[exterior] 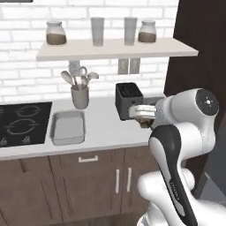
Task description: Place one tomato and one steak in each tupperware on the nearby counter, to pack two identical lunches.
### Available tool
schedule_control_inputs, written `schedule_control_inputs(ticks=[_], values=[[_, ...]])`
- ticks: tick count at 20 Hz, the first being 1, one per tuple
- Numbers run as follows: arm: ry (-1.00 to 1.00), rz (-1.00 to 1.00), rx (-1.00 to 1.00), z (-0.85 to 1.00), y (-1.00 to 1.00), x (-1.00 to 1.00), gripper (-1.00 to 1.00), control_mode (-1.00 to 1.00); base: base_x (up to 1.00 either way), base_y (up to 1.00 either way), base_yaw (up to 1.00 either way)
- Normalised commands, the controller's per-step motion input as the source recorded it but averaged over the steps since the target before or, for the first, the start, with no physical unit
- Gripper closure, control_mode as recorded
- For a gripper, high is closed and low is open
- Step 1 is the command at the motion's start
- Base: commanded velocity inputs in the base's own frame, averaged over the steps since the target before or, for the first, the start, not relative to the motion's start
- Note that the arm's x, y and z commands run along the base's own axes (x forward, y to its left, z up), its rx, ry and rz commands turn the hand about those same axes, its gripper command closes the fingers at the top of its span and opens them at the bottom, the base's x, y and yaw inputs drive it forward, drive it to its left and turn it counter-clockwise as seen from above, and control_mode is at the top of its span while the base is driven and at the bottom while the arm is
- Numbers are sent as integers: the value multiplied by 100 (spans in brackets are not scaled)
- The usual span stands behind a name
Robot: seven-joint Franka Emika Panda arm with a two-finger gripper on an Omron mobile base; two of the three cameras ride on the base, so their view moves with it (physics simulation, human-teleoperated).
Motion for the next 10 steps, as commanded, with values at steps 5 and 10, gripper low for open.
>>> schedule_control_inputs(ticks=[5, 10], values=[[0, 0, 0, 0, 0, 0, 100, 100, 79, 0, -51], [0, 0, 0, 0, 0, 0, 100, 100, 60, 3, -49]])
